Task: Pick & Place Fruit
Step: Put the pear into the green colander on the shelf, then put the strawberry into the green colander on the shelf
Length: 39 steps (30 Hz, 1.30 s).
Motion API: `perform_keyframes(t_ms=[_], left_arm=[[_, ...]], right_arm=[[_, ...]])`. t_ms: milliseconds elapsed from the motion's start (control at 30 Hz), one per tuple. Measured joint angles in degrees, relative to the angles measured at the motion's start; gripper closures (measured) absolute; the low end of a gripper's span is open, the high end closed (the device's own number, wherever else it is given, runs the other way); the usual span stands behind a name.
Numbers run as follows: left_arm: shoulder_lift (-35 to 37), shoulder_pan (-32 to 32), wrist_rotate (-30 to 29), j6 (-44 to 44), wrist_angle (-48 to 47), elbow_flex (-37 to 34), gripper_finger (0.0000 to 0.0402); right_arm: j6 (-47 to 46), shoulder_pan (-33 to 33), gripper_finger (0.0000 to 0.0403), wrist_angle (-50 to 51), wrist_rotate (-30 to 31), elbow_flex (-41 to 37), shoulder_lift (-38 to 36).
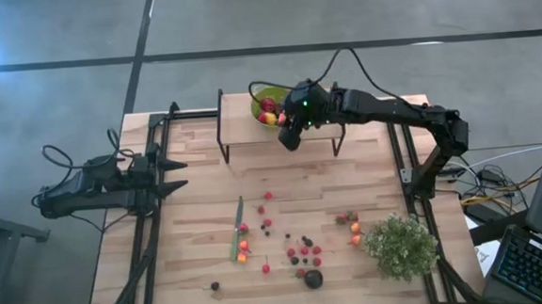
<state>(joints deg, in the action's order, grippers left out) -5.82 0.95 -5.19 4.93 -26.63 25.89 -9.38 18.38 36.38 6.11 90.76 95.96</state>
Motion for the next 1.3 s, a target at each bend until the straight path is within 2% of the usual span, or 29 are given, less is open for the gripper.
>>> perform_keyframes(t_ms=[233,600,1067,1300], left_arm=[[0.0,0.0,0.0,0.0,0.0,0.0,0.0161],[0.0,0.0,0.0,0.0,0.0,0.0,0.0161],[0.0,0.0,0.0,0.0,0.0,0.0,0.0161],[0.0,0.0,0.0,0.0,0.0,0.0,0.0161]], right_arm=[[0.0,2.8,0.0262,-3.0,0.0,0.0,0.2],[-0.5,4.6,0.0278,-5.5,-0.1,0.0,2.2],[-3.9,5.4,0.0163,-4.6,-0.3,1.6,1.6],[-2.9,3.2,0.0136,5.0,-3.4,9.3,1.6]])
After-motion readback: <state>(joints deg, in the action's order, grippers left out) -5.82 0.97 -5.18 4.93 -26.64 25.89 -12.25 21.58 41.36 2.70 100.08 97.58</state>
